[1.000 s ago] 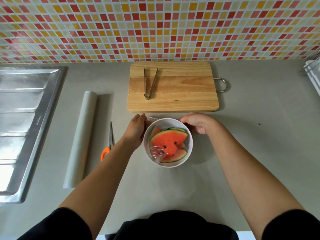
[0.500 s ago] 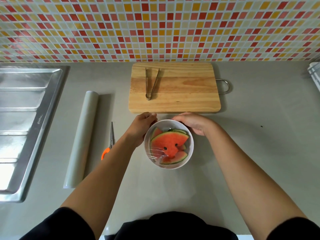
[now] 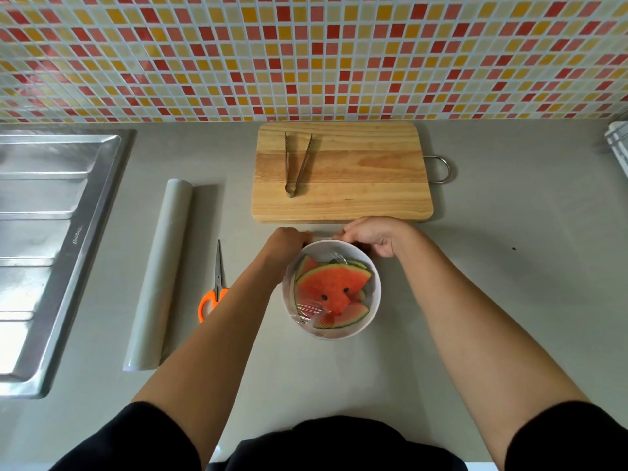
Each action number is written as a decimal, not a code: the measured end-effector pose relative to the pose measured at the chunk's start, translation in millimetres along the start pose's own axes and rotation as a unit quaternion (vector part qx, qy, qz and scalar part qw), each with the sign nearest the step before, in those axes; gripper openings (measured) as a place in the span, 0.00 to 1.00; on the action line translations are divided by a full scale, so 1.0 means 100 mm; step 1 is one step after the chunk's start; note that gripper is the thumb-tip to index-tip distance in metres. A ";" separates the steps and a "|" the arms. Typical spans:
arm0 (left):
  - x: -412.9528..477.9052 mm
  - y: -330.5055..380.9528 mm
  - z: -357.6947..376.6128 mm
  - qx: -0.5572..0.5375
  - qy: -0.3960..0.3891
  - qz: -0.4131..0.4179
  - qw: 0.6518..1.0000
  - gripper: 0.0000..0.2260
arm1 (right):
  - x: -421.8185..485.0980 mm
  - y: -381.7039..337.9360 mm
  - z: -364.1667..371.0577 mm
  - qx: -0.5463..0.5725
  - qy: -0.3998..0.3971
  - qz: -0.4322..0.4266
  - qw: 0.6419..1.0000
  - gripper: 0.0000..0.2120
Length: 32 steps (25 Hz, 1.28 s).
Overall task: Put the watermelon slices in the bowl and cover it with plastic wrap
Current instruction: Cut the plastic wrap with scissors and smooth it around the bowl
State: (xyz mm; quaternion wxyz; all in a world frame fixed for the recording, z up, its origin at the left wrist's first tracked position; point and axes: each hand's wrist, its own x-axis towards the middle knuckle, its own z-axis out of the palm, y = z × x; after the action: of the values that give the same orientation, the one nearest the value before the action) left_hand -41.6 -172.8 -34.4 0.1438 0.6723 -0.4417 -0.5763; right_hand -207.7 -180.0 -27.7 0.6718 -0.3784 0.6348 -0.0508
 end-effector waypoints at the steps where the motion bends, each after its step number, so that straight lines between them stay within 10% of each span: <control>1: 0.00 -0.02 0.00 0.002 -0.002 0.004 1.000 0.11 | 0.00 0.01 0.00 -0.002 0.007 -0.019 1.000 0.08; 11: -0.06 -0.12 0.03 -0.034 -0.003 0.050 0.998 0.13 | -0.07 0.11 0.02 -0.098 0.043 -0.113 0.988 0.12; 19: -0.08 -0.19 0.07 -0.046 0.030 0.105 0.993 0.14 | 0.04 0.18 0.20 0.181 0.209 -0.122 0.953 0.12; 32: -0.04 -0.22 0.10 -0.063 0.065 0.096 0.991 0.13 | -0.27 0.47 -0.18 0.130 0.011 -0.046 0.990 0.08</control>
State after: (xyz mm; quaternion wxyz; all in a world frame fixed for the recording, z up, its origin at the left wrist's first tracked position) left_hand -41.1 -154.4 -50.2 0.2690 0.6523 -0.4569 -0.5416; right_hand -248.3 -140.0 -30.6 0.7051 -0.3165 0.6120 -0.1677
